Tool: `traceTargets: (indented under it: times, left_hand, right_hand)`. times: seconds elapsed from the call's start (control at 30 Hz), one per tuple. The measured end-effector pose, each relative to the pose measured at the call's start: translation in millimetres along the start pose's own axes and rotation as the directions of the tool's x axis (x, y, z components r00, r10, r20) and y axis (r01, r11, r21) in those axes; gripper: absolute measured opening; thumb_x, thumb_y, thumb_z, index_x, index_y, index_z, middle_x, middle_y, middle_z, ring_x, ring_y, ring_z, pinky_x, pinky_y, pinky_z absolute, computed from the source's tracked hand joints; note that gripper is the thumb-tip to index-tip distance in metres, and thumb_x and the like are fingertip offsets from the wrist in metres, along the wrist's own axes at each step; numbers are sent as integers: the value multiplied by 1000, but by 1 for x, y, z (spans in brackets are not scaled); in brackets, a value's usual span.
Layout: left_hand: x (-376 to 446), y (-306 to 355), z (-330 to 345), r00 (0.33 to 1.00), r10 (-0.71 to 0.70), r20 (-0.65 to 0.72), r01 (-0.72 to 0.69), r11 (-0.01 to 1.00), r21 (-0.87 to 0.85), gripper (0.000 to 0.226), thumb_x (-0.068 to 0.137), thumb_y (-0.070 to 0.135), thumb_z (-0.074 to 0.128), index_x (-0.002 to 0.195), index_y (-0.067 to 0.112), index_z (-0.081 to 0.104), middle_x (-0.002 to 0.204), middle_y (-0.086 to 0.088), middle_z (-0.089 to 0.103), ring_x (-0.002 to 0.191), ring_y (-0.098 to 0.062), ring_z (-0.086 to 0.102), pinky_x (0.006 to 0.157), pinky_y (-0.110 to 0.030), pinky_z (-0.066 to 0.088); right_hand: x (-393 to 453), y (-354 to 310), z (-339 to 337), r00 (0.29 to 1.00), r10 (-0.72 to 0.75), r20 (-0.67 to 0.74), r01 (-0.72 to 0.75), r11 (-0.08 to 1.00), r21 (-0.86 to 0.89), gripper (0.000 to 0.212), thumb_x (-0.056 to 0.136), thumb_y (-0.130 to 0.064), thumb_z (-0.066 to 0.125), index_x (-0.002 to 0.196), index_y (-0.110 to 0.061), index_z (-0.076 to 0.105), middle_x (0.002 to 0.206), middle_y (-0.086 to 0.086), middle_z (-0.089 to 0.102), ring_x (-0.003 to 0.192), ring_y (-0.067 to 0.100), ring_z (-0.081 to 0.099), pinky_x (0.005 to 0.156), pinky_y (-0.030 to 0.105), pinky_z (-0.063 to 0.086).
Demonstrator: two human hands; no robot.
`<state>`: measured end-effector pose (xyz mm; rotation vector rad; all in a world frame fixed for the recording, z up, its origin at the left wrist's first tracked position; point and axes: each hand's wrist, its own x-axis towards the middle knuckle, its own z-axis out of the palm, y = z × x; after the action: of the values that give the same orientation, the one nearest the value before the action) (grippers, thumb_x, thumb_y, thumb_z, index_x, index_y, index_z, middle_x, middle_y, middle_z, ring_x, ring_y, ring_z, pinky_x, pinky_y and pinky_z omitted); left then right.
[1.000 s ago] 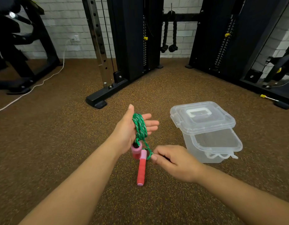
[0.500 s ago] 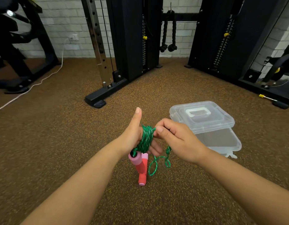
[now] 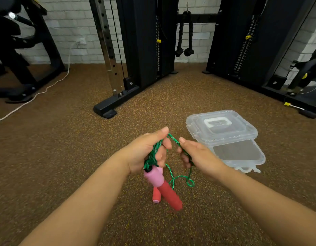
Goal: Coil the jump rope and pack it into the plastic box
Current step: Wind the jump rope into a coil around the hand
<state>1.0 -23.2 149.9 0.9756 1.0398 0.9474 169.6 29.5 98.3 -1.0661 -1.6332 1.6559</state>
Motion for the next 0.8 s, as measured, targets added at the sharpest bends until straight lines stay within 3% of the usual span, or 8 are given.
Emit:
traceTargets:
  times: [0.13,0.23,0.33,0.43,0.53,0.67,0.73,0.8]
  left_hand:
    - [0,7,-13,994,34,-108,-58,970,-234,45,92,46,43,55,20,47,35,7,36,33,-11,41,42,-19,40]
    - [0,9,-20,986,59,-154,-94,968,-233,44,92,46,44,54,22,45,35,8,36,34,-10,41,42,-19,39]
    - [0,9,-21,983,58,-173,-99,966,-237,45,92,45,45,54,22,46,35,8,36,34,-10,40,42,-19,40]
    - [1,10,-23,977,76,-197,-126,958,-256,44,92,46,46,54,23,47,36,9,36,34,-8,39,42,-20,39]
    - [0,13,-26,971,86,-222,-147,951,-273,44,94,45,45,56,23,46,35,9,36,33,-8,41,42,-19,40]
    - [0,12,-23,977,54,-208,-106,963,-248,45,94,45,44,56,21,45,35,8,36,33,-10,40,41,-19,40]
    - [0,10,-18,985,27,-171,-65,974,-218,46,94,45,43,55,21,45,35,8,35,33,-10,41,42,-20,39]
    - [1,9,-11,994,-3,-112,-17,984,-178,47,94,46,42,54,21,45,35,8,33,33,-12,41,43,-20,39]
  right_hand:
    - [-7,6,-8,969,209,133,-237,936,261,44,97,-44,36,87,-9,60,54,0,42,49,15,39,68,36,43]
    - [-9,7,-13,966,204,155,-247,907,342,40,91,-41,43,94,-6,64,57,0,43,51,14,37,68,35,42]
    - [-8,7,-18,977,166,136,-202,923,327,27,81,-34,56,83,-10,67,59,2,49,51,13,45,65,31,48]
    - [-9,8,-24,987,107,123,-129,974,189,13,84,-21,62,81,-10,68,62,1,60,55,12,53,58,23,50]
    - [-8,13,-30,998,63,15,-63,998,-2,5,83,-4,67,84,-8,70,62,-4,66,57,9,58,54,15,48]
    - [-3,23,-38,965,-97,-244,3,934,-359,8,77,-14,77,75,-20,71,69,-4,69,59,6,55,57,18,45]
    - [-2,28,-36,950,-151,-273,-16,849,-528,10,76,-20,78,73,-22,68,72,-8,69,64,6,58,60,19,47]
    - [-1,28,-33,964,-137,-226,-21,815,-580,14,76,-23,78,80,-24,65,84,-9,68,79,10,62,71,23,49]
